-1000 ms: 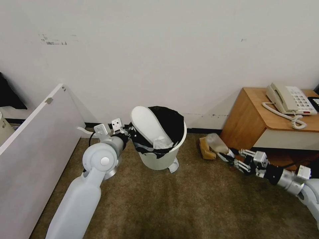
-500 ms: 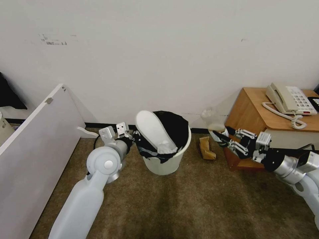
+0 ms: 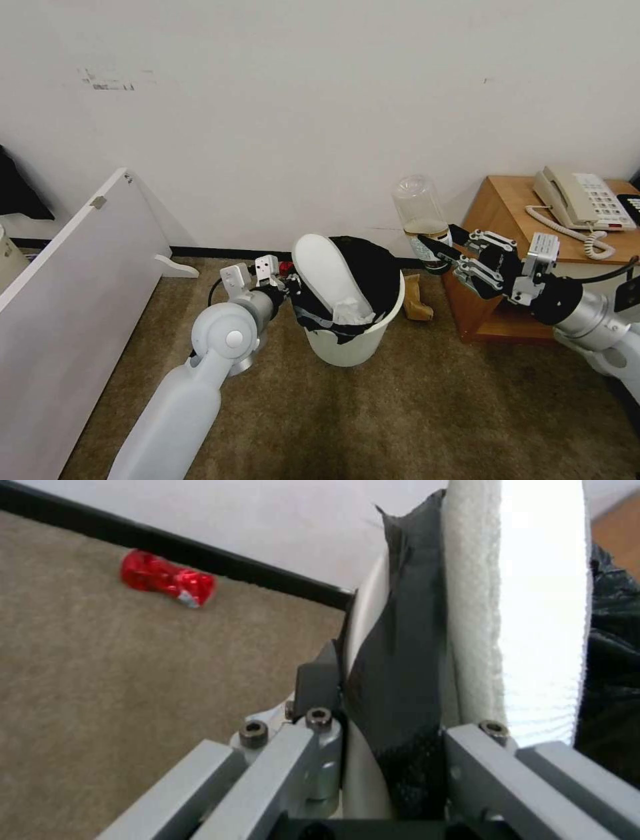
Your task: Pick up the trash bin and place the garbage on the floor into it.
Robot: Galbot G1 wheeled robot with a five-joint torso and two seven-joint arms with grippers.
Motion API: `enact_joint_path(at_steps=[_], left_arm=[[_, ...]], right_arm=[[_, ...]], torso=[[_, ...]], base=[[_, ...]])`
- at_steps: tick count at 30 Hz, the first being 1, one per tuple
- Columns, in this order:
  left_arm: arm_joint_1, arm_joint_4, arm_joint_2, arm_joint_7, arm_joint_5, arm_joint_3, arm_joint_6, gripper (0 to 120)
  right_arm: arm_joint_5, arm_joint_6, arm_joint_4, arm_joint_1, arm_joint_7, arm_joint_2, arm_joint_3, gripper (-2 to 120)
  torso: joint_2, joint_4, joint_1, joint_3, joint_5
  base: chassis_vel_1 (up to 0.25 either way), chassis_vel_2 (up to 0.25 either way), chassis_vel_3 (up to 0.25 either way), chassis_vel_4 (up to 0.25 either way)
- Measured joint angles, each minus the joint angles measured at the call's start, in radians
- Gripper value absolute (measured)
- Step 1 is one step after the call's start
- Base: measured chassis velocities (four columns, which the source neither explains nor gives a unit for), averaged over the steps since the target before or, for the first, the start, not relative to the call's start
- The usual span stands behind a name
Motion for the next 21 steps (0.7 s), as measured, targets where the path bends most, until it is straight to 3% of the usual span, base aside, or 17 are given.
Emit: enact_joint_path(at_steps=[4, 8, 9, 11, 21], left_arm=[[-0.026, 0.013, 0.004, 0.019, 0.000, 0.028, -0.007, 4], [-0.092, 0.057, 0.007, 0.057, 0.000, 0.106, -0.020, 4], [-0.092, 0.057, 0.007, 0.057, 0.000, 0.106, -0.020, 4], [-0.114, 0.077, -0.007, 0.068, 0.002, 0.140, -0.022, 4], [-0.161, 0.106, -0.060, 0.073, 0.008, 0.206, -0.024, 4]], right_arm=[[0.015, -0.001, 0.007, -0.004, -0.005, -0.019, 0.000, 25], [0.019, -0.001, 0.011, -0.012, -0.014, -0.029, -0.004, 25], [0.019, -0.001, 0.011, -0.012, -0.014, -0.029, -0.004, 25], [0.016, -0.001, 0.011, -0.017, -0.018, -0.023, -0.006, 25], [0.009, 0.001, -0.010, -0.028, -0.024, -0.007, -0.003, 25]], torso=[[0.000, -0.0001, 0.000, 0.000, 0.0000], [0.000, -0.0002, 0.000, 0.000, 0.0001], [0.000, -0.0002, 0.000, 0.000, 0.0001], [0.000, -0.0001, 0.000, 0.000, 0.0002], [0.000, -0.0003, 0.000, 0.000, 0.0002]], base=[[0.000, 0.000, 0.000, 0.000], [0.000, 0.000, 0.000, 0.000], [0.000, 0.000, 0.000, 0.000], [0.000, 0.000, 0.000, 0.000], [0.000, 0.000, 0.000, 0.000]])
